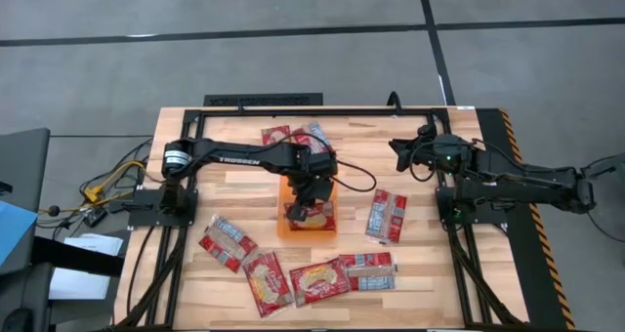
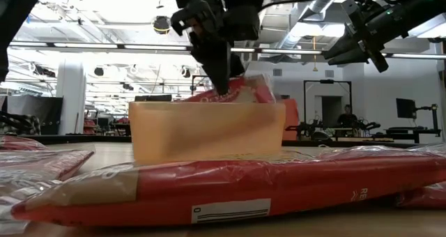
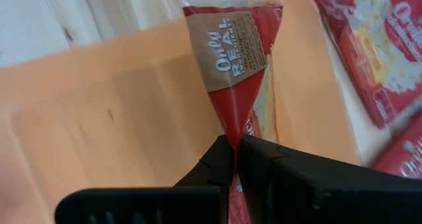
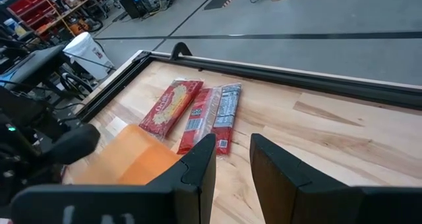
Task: Sort popcorn bags into baskets
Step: Put the red popcorn bag into the orange bin
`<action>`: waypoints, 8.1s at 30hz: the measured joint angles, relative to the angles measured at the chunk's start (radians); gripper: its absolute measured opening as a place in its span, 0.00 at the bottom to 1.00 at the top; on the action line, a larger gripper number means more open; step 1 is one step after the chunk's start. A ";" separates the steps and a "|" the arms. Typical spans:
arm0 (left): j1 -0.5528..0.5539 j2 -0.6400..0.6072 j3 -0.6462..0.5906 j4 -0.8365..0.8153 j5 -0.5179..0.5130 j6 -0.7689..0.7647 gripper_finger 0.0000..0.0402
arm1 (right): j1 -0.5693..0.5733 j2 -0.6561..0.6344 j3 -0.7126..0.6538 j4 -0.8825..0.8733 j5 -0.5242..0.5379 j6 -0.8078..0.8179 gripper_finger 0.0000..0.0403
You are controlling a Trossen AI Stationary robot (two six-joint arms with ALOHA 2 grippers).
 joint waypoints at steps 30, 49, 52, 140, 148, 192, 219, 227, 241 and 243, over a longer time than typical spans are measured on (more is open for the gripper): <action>0.270 -0.208 0.170 -0.252 -0.209 -0.305 0.48 | -0.001 0.000 0.000 -0.052 -0.021 -0.090 0.30; 0.580 -0.587 -0.873 0.560 -0.221 -0.995 0.68 | -0.001 0.110 0.000 -0.084 0.010 -0.036 0.60; 0.581 -0.536 -0.885 0.594 -0.252 -1.033 0.73 | -0.001 0.150 0.000 -0.064 0.010 -0.035 0.62; 0.576 -0.258 -0.878 1.032 -0.149 -1.384 0.00 | -0.007 0.512 0.250 0.077 -0.021 -0.238 0.35; 0.595 -0.411 -0.876 0.994 -0.184 -1.292 0.00 | -0.011 0.565 0.295 0.065 -0.022 -0.289 0.27; 0.503 -0.638 -0.796 0.325 -0.321 -0.730 0.68 | -0.042 0.631 0.294 -0.098 -0.113 -0.272 0.56; 0.561 -0.259 -0.794 0.500 -0.197 -0.765 0.03 | -0.045 0.648 0.294 -0.105 -0.099 -0.251 0.51; 0.593 -0.386 -0.718 0.415 -0.212 -0.758 0.00 | -0.046 0.648 0.294 -0.105 -0.099 -0.255 0.47; 0.480 -0.613 -0.460 0.253 -0.015 -0.543 0.00 | -0.063 0.639 0.294 -0.108 -0.099 -0.278 0.44; 0.410 -0.612 -0.422 0.237 -0.024 -0.500 0.00 | -0.075 0.636 0.294 -0.114 -0.099 -0.278 0.44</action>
